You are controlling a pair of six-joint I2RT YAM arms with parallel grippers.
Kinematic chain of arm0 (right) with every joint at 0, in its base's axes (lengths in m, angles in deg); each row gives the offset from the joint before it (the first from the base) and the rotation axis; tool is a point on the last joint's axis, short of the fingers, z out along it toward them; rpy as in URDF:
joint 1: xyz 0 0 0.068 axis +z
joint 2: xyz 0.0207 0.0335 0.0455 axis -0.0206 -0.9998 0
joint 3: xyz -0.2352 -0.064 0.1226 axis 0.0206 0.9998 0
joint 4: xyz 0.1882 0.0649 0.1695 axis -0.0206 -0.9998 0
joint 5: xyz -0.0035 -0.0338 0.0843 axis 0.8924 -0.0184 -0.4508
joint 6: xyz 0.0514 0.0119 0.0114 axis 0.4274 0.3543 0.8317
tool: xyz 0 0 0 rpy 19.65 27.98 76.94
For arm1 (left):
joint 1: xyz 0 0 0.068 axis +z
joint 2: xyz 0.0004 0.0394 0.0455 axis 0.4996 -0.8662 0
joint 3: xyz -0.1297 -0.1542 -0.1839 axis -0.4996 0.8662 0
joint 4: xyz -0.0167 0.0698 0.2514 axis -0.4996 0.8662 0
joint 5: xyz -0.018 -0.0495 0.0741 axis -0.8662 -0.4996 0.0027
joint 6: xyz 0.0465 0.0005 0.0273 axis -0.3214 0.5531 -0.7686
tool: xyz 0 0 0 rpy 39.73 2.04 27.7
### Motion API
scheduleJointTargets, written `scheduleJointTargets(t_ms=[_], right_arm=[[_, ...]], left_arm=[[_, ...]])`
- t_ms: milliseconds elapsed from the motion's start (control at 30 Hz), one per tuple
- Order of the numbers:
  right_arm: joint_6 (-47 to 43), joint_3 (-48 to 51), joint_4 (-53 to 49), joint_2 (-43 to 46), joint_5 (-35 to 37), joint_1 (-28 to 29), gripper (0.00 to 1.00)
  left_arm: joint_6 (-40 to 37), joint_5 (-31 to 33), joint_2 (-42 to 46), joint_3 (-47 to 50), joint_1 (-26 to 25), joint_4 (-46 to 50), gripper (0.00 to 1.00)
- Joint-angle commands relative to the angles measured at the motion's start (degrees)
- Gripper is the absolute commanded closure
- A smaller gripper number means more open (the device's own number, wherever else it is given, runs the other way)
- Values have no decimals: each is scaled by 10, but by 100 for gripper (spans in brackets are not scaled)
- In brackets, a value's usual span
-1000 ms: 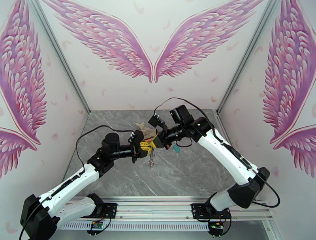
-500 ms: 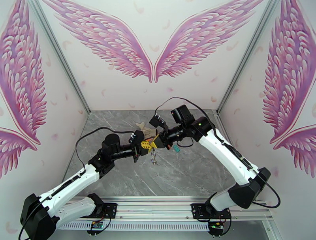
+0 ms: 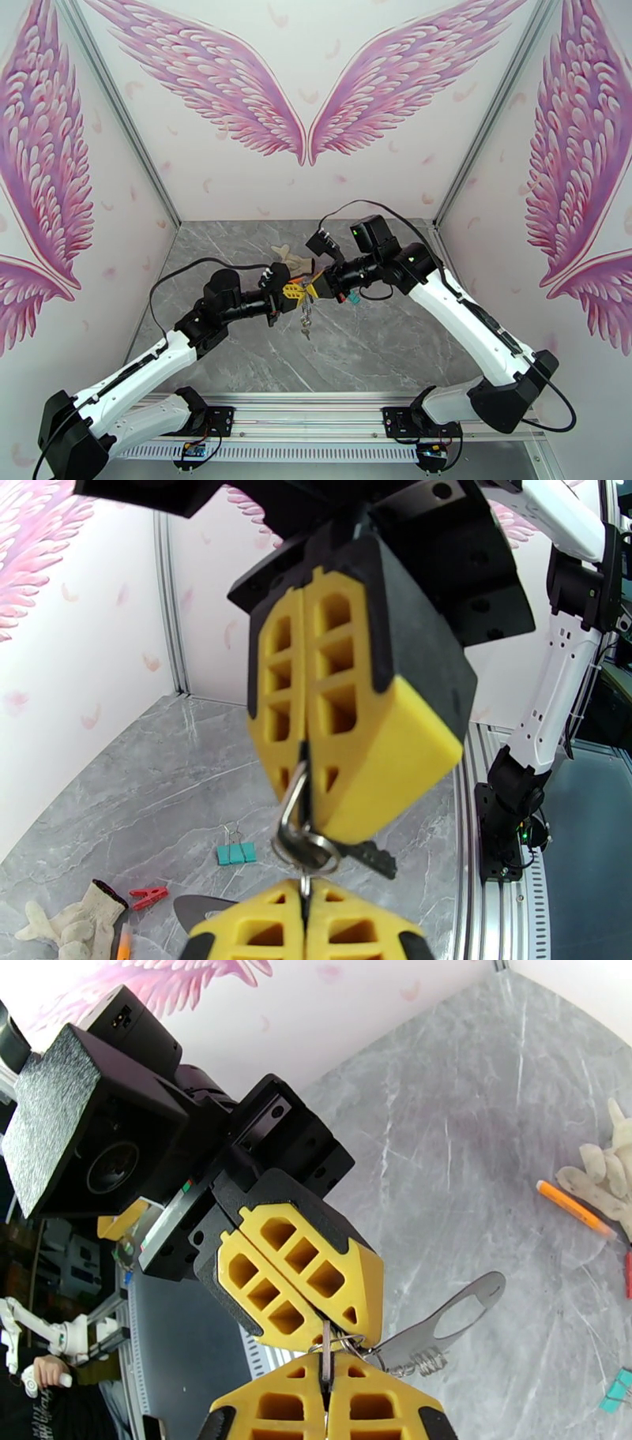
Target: Remove the keys from the keyring
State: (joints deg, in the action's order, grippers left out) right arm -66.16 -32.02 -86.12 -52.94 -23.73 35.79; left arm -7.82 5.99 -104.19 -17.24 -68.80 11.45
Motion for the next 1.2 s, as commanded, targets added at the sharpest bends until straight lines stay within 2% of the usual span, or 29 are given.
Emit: scheduleJointTargets(t_ms=[0, 67, 133, 233, 333, 467, 533, 667, 867, 1033, 1167], right_arm=[[101, 32, 103, 21, -10, 3, 100], [137, 45, 120, 33, 10, 4, 100], [167, 57, 131, 43, 31, 2, 91], [199, 73, 144, 52, 45, 3, 86], [260, 105, 197, 66, 45, 0, 67], [316, 115, 225, 62, 44, -1, 65], [326, 118, 227, 62, 39, -2, 60], [319, 119, 204, 66, 35, -2, 63], [278, 126, 192, 97, 40, -12, 55], [258, 167, 243, 130, -21, -45, 44], [150, 197, 231, 171, 27, -48, 43]], left_arm=[[-14, 16, 12, -18, -7, -1, 100], [-13, 21, 13, -20, -8, -3, 100], [-16, 21, 14, -21, -10, -3, 100], [-21, 24, 14, -20, -12, -10, 100], [-33, 28, 15, -25, -15, -9, 100], [-61, 34, 17, -37, -18, 7, 100], [-75, 35, 18, -44, -18, 16, 100], [-100, 53, 17, -59, -18, 41, 100], [-129, 48, 24, -69, -18, 65, 100], [-150, 40, 33, -76, -17, 84, 100], [-151, 33, 34, -80, -17, 85, 100]])
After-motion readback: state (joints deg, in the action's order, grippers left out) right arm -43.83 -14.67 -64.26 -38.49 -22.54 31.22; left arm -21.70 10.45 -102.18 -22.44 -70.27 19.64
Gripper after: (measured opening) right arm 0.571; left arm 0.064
